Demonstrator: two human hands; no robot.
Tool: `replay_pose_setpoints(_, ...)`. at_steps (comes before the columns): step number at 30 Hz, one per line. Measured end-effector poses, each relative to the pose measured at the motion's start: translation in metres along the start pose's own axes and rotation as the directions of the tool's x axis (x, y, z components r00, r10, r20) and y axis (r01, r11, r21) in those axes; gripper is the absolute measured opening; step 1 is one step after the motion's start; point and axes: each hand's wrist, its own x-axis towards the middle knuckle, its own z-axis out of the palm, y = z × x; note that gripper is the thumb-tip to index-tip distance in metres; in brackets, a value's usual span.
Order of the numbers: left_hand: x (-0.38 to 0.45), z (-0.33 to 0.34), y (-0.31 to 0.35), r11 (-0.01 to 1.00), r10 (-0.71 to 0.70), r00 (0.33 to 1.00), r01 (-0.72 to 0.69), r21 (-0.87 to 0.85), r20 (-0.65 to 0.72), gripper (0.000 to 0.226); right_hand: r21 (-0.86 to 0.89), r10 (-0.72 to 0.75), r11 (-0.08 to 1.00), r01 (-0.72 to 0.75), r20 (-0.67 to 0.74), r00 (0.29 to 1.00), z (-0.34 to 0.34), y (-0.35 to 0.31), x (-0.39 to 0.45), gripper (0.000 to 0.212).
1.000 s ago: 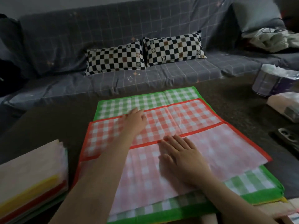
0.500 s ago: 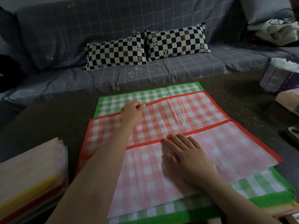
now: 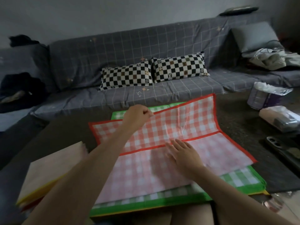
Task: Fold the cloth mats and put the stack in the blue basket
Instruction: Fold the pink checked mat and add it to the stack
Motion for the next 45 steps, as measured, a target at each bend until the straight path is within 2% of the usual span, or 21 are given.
replay_pose_setpoints(3, -0.033, -0.009, 0.014, 0.997, 0.067, 0.998, -0.067, -0.043, -0.007, 0.019, 0.098, 0.008, 0.995, 0.019, -0.27, 0.963, -0.018, -0.017, -0.017, 0.063)
replay_pose_setpoints(5, -0.056, -0.007, 0.02, 0.994, 0.083, 0.996, -0.084, -0.071, -0.005, 0.016, 0.087, -0.042, 0.992, 0.095, -0.474, 0.879, -0.021, -0.018, -0.03, 0.044)
replay_pose_setpoints(7, -0.076, -0.002, 0.022, 0.993, 0.074, 0.997, -0.072, -0.096, 0.013, 0.014, 0.07, -0.08, 0.986, 0.154, -0.609, 0.789, -0.02, -0.014, -0.042, 0.035)
replay_pose_setpoints(9, -0.095, 0.007, 0.024, 0.99, 0.074, 0.996, -0.068, -0.122, 0.044, 0.012, 0.031, -0.107, 0.983, 0.181, -0.703, 0.703, -0.019, -0.006, -0.051, 0.031)
replay_pose_setpoints(12, -0.121, 0.023, 0.027, 0.988, 0.079, 0.992, -0.064, -0.144, 0.1, 0.012, -0.014, -0.134, 0.983, 0.185, -0.745, 0.653, -0.011, 0.004, -0.061, 0.029)
replay_pose_setpoints(15, -0.14, 0.041, 0.026, 0.989, 0.065, 0.983, -0.04, -0.141, 0.172, 0.015, -0.011, -0.134, 0.982, 0.187, -0.737, 0.663, 0.0, 0.01, -0.067, 0.029)
replay_pose_setpoints(23, -0.167, 0.064, 0.021, 0.984, 0.019, 0.973, 0.023, -0.179, 0.229, 0.012, 0.068, -0.12, 0.981, 0.184, -0.534, 0.837, 0.024, 0.028, -0.071, 0.025)
replay_pose_setpoints(33, -0.168, 0.068, 0.013, 0.981, 0.024, 0.952, 0.037, -0.192, 0.305, 0.01, 0.168, -0.119, 0.968, 0.185, -0.341, 0.932, 0.027, 0.03, -0.073, 0.025)
replay_pose_setpoints(37, -0.16, 0.067, 0.011, 0.966, 0.012, 0.938, 0.079, -0.248, 0.345, 0.013, 0.159, -0.127, 0.97, 0.183, -0.308, 0.943, 0.024, 0.028, -0.072, 0.024)
replay_pose_setpoints(41, -0.138, 0.074, 0.009, 0.998, -0.004, 0.988, 0.014, -0.059, 0.156, 0.027, 0.177, -0.123, 0.967, 0.181, -0.3, 0.946, 0.023, 0.027, -0.072, 0.026)
replay_pose_setpoints(43, -0.123, 0.081, 0.006, 0.998, -0.041, 0.984, 0.033, 0.051, 0.175, 0.038, 0.183, -0.121, 0.967, 0.178, -0.286, 0.951, 0.023, 0.028, -0.073, 0.027)
replay_pose_setpoints(45, -0.111, 0.091, 0.002, 0.98, -0.118, 0.959, 0.071, 0.184, 0.257, 0.049, 0.195, -0.117, 0.965, 0.174, -0.275, 0.954, 0.022, 0.028, -0.074, 0.026)
